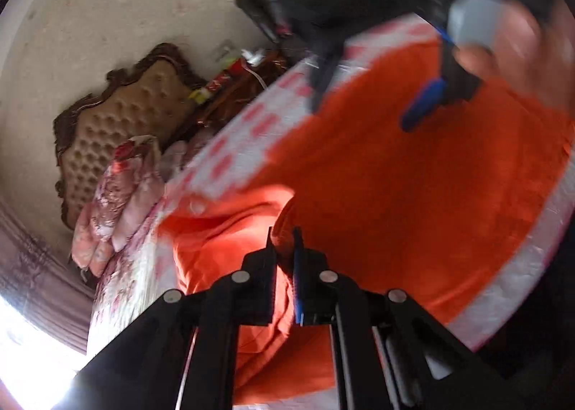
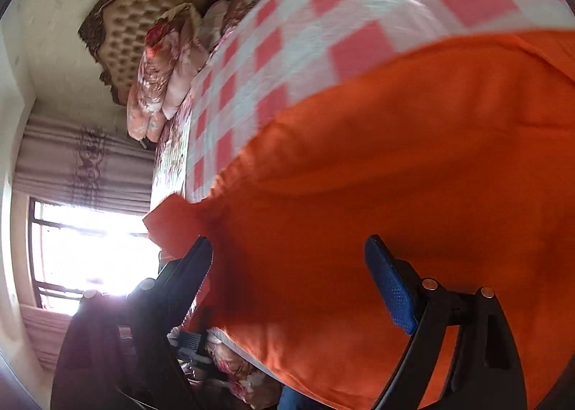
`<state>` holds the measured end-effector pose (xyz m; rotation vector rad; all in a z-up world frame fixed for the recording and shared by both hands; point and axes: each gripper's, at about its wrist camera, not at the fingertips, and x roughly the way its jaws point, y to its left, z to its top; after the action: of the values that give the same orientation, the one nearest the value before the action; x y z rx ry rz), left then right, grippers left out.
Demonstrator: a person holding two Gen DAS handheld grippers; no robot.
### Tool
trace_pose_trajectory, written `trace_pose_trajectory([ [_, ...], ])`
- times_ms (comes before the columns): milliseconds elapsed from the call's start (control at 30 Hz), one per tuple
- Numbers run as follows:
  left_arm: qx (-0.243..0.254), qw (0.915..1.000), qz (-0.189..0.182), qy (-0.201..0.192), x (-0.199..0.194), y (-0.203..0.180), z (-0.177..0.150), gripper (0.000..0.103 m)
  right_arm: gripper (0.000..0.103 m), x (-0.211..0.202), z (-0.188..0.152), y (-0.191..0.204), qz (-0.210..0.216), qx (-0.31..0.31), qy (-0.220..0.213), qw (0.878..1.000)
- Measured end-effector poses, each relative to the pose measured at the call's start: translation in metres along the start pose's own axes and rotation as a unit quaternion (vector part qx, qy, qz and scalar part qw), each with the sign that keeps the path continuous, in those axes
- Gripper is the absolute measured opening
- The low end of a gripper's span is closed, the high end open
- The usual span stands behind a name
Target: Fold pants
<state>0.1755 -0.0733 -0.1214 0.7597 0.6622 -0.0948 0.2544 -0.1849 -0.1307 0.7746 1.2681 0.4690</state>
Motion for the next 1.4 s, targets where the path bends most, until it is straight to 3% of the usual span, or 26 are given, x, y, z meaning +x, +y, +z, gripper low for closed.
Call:
trace_pose_trajectory([
  [133, 0.003, 0.9998, 0.018, -0.001, 0.004, -0.02, -0.011, 0.007, 0.084, -0.005, 0.003, -0.013, 0.016, -0.002, 0.01, 1.0],
  [333, -0.005, 0.9988, 0.047, -0.013, -0.001, -0.015, -0.013, 0.007, 0.084, 0.02, 0.005, 0.011, 0.02, -0.036, 0.057, 0.998],
  [533, 0.009, 0.998, 0.057, -0.026, -0.01, -0.017, -0.012, 0.007, 0.085, 0.055, 0.006, 0.055, -0.014, -0.094, 0.103, 0.99],
  [633, 0.007, 0.9973, 0.065, -0.032, -0.017, -0.015, -0.014, 0.007, 0.085, 0.069, 0.003, 0.078, -0.047, -0.134, 0.106, 0.984],
  [767, 0.012, 0.9969, 0.069, -0.036, -0.021, -0.015, -0.017, 0.007, 0.077, 0.098, 0.003, 0.098, -0.066, -0.161, 0.114, 0.978],
  [800, 0.017, 0.9967, 0.07, -0.038, -0.021, -0.018, -0.018, 0.007, 0.071, 0.099, 0.002, 0.102, -0.074, -0.173, 0.104, 0.977],
  [867, 0.035, 0.9962, 0.066, -0.044, -0.023, -0.026, -0.02, 0.007, 0.01, 0.102, 0.008, 0.106, -0.076, -0.186, 0.086, 0.976],
  [900, 0.043, 0.9957, 0.066, -0.049, -0.025, -0.033, -0.02, 0.007, 0.007, 0.101, 0.009, 0.103, -0.087, -0.18, 0.071, 0.977],
  [1133, 0.066, 0.9953, 0.039, -0.059, -0.021, -0.056, -0.011, 0.007, 0.007, 0.072, 0.007, 0.078, -0.112, -0.198, 0.011, 0.974],
  [1233, 0.079, 0.9947, 0.035, -0.055, -0.017, -0.063, -0.013, 0.007, 0.016, 0.08, 0.011, 0.072, -0.126, -0.201, 0.024, 0.971],
  [1400, 0.086, 0.9946, 0.036, -0.047, -0.013, -0.067, -0.016, 0.007, 0.035, 0.076, 0.022, 0.069, -0.119, -0.195, 0.004, 0.974],
])
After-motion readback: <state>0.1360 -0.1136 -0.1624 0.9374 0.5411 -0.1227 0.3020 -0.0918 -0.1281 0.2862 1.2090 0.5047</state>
